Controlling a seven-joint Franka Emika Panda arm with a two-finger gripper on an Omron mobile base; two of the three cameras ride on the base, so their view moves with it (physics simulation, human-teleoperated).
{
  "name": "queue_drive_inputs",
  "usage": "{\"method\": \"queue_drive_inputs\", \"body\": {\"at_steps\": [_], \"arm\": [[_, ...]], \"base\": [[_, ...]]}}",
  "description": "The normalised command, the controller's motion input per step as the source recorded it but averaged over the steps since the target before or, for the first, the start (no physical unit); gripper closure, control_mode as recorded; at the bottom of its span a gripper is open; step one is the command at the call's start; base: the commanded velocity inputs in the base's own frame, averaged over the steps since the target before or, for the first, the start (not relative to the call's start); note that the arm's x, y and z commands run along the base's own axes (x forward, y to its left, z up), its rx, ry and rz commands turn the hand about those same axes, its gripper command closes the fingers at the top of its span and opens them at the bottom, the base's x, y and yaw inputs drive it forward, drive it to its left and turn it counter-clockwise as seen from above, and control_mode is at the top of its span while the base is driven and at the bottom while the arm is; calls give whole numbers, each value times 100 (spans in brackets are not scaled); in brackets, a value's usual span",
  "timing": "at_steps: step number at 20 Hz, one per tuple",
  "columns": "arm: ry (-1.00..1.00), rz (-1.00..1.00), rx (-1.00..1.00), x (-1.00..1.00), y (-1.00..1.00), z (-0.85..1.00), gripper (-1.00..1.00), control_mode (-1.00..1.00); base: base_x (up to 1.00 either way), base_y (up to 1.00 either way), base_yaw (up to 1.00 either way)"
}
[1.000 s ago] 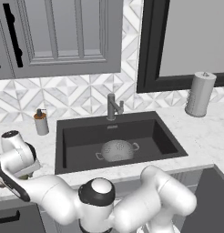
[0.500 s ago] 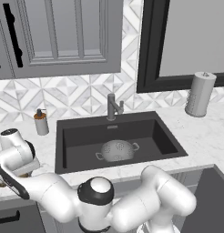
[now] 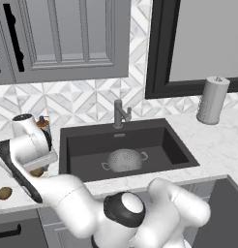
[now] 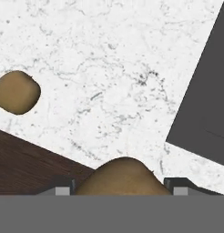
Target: Put the colander in the sink, put the kiwi, kiwi in the colander, and turn on the sink faucet and pour water over the colander.
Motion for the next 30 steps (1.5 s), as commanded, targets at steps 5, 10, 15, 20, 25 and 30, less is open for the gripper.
{"method": "queue_drive_inputs", "body": {"at_steps": [5,10,15,20,25,30], "arm": [[-6,-8,2,-35,-100,88,100,-100],[-6,-2,7,-27,-100,53,100,-100],[0,0,14,-3,-100,17,100,-100],[0,-1,14,0,-100,0,100,-100],[1,-1,12,0,-100,0,100,-100],[0,-2,5,0,-100,0,100,-100]], "base": [[0,0,0],[0,0,0],[0,0,0],[0,0,0],[0,0,0],[0,0,0]]}}
